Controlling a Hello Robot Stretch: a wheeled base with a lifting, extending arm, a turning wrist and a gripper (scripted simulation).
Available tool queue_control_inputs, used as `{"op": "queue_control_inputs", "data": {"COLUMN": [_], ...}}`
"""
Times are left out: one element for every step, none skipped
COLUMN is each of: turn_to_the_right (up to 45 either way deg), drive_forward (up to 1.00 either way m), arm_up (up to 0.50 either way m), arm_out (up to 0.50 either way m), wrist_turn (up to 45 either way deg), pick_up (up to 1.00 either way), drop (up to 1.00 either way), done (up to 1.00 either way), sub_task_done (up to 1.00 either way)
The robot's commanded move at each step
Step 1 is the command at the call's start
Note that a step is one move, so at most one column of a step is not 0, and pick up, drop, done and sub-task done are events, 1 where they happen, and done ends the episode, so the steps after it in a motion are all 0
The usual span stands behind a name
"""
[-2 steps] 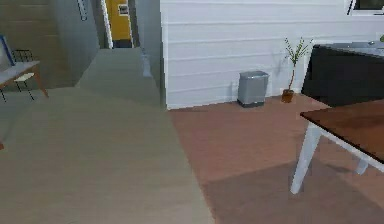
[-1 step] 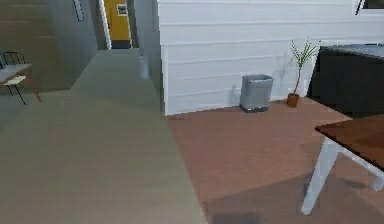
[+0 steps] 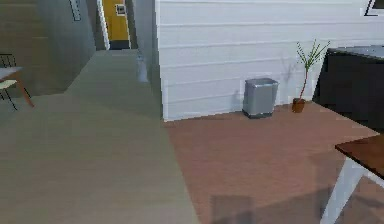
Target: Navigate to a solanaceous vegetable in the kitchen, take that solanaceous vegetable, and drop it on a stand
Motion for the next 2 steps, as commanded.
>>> {"op": "queue_control_inputs", "data": {"turn_to_the_right": [18.0, 0.0], "drive_forward": [0.00, 1.00], "arm_up": [0.00, 0.00], "arm_out": [0.00, 0.00], "wrist_turn": [0.0, 0.0], "pick_up": [0.00, 0.00], "drop": [0.00, 0.00], "done": [0.00, 0.00], "sub_task_done": [0.00, 0.00]}}
